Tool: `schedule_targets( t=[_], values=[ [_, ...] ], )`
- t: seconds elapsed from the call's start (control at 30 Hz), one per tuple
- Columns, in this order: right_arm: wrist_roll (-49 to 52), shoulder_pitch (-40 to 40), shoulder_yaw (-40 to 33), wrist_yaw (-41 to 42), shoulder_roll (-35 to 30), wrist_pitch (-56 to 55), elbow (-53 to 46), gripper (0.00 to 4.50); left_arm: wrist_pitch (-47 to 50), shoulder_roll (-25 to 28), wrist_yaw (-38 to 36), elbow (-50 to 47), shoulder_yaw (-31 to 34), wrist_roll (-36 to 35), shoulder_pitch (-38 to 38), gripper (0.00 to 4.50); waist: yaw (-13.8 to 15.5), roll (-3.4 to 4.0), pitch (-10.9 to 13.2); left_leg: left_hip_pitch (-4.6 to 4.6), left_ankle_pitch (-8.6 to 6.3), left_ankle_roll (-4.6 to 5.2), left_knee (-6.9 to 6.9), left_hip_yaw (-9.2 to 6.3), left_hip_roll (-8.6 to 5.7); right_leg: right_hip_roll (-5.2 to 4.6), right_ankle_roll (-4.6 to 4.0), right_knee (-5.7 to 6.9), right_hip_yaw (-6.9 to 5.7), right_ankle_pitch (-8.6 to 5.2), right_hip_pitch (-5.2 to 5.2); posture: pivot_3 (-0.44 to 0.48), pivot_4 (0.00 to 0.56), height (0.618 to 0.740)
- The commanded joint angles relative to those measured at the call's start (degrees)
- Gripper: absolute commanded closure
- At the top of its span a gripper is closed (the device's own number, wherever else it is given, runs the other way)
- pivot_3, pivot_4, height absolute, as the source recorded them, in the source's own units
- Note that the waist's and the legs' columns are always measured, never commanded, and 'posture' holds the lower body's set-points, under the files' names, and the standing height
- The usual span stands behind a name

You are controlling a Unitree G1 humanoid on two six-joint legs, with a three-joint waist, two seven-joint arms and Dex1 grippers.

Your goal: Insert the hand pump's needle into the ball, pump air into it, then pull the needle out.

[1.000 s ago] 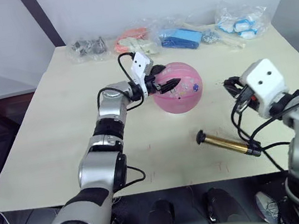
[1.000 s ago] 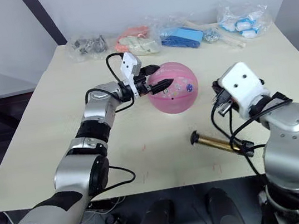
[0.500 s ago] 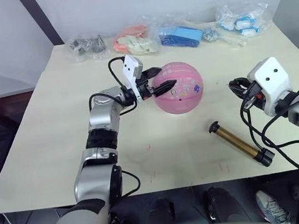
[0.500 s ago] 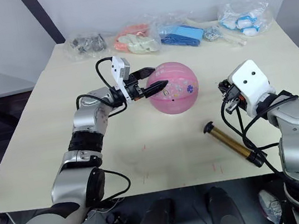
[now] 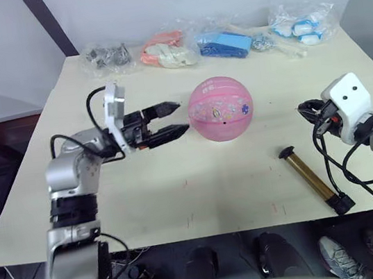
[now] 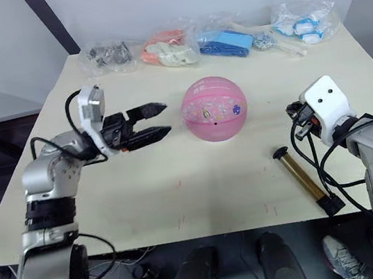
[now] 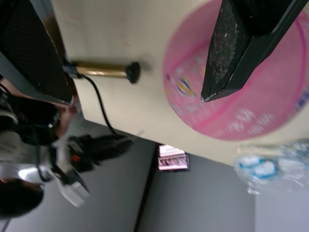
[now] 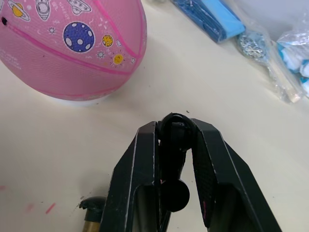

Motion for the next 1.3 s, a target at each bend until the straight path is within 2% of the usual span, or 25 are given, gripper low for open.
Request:
schedule_targets(
  t=[0.03, 0.33, 0.5, 0.67, 0.7, 0.77, 0.83, 0.87, 0.9, 0.93, 0.97, 1.3],
  values=[
    [2.47, -2.79, -2.27, -1.66, -2.07, -2.48, 2.17, 4.13, -1.68, 3.12, -3.28, -3.88, 1.99, -1.67, 3.93, 0.0, 0.0, 0.06, 0.04, 0.01, 0.0, 0.01, 0.0, 0.02, 0.01, 0.0, -0.01, 0.0, 0.01, 0.01, 0.0, 0.0, 0.15, 0.74],
    [6.97, -6.15, -0.24, -3.3, -5.32, -3.07, 9.76, 4.13, -7.44, 3.93, -3.63, -6.94, 3.39, -1.15, 14.29, 0.0, 0.12, 0.15, 0.14, 0.06, -0.01, 0.03, -0.21, 0.12, 0.11, 0.01, -0.07, -0.04, 0.03, 0.03, 0.0, 0.0, 0.15, 0.74],
    [8.09, -4.47, 2.08, -3.79, -5.31, -6.34, 16.82, 4.13, -12.91, 3.11, -4.14, -5.52, 2.44, 0.75, 17.5, 0.0, 0.12, 0.15, 0.14, 0.07, -0.01, 0.03, -0.25, 0.2, 0.12, -0.01, -0.08, -0.07, 0.1, 0.03, -0.02, 0.0, 0.15, 0.74],
    [12.32, -2.7, -0.37, -3.08, -5.06, -7.15, 21.01, 4.13, -15.17, 1.9, -3.66, -4.76, 1.96, 0.85, 18.5, 0.0, 0.3, 0.15, 0.15, 0.07, -0.02, 0.04, -0.25, 0.23, 0.12, -0.01, -0.08, -0.07, 0.12, 0.03, -0.02, 0.0, 0.15, 0.74],
    [13.12, -2.41, -0.81, -3.0, -5.07, -7.36, 21.5, 3.13, -15.42, 1.68, -3.56, -4.76, 1.86, 0.83, 18.71, 0.0, 0.27, 0.15, 0.15, 0.09, -0.02, 0.04, -0.25, 0.24, 0.12, 0.0, -0.08, -0.06, 0.13, 0.03, -0.02, 0.0, 0.15, 0.74],
    [13.57, -1.22, -0.98, -2.95, -5.78, -9.03, 22.59, 2.4, -16.06, 0.96, -3.32, -4.36, 1.5, 1.0, 18.89, 0.0, 0.22, 0.15, 0.15, 0.1, -0.02, 0.05, -0.26, 0.26, 0.12, 0.0, -0.08, -0.06, 0.14, 0.03, -0.02, 0.0, 0.15, 0.74],
    [14.27, -0.14, -1.76, -3.28, -5.82, -9.8, 22.98, 1.33, -16.46, 0.2, -3.07, -3.94, 1.1, 1.26, 18.84, 0.0, 0.17, 0.15, 0.15, 0.1, -0.02, 0.05, -0.26, 0.27, 0.12, 0.01, -0.07, -0.06, 0.15, 0.03, -0.02, 0.0, 0.15, 0.74],
    [14.54, 0.74, -2.52, -3.72, -5.79, -10.2, 22.84, 1.33, -16.65, -0.3, -2.9, -3.61, 0.78, 1.44, 18.69, 0.0, 0.16, 0.15, 0.15, 0.11, -0.02, 0.05, -0.25, 0.28, 0.12, 0.02, -0.07, -0.05, 0.15, 0.03, -0.02, 0.0, 0.15, 0.74],
    [14.93, 1.56, -3.64, -4.38, -5.57, -10.26, 22.33, 0.71, -16.75, -0.72, -2.71, -3.36, 0.53, 1.56, 18.57, 0.0, 0.17, 0.15, 0.14, 0.11, -0.02, 0.05, -0.25, 0.28, 0.13, 0.02, -0.07, -0.04, 0.15, 0.03, -0.02, 0.0, 0.15, 0.74],
    [15.35, 2.32, -4.6, -4.94, -5.39, -10.39, 21.57, 0.3, -16.95, -1.0, -2.74, -3.16, 0.34, 1.72, 18.51, 0.0, 0.17, 0.15, 0.14, 0.12, -0.02, 0.05, -0.26, 0.27, 0.13, 0.03, -0.07, -0.04, 0.15, 0.03, -0.01, 0.0, 0.15, 0.74],
    [15.48, 2.91, -5.1, -5.54, -5.4, -10.5, 20.9, 0.12, -17.04, -1.15, -2.77, -2.98, 0.25, 1.81, 18.43, 0.0, 0.2, 0.15, 0.14, 0.11, -0.02, 0.05, -0.26, 0.27, 0.13, 0.04, -0.07, -0.05, 0.15, 0.03, -0.02, 0.0, 0.15, 0.74],
    [26.65, 12.53, -13.04, -3.62, -4.71, -11.49, 3.99, 0.12, -15.84, -1.65, -2.0, -2.35, -0.26, 1.02, 17.57, 0.0, 0.14, 0.16, 0.15, 0.15, -0.02, 0.06, -0.26, 0.31, 0.17, 0.07, -0.07, -0.03, 0.19, 0.04, 0.01, 0.0, 0.15, 0.74]
  ],
)
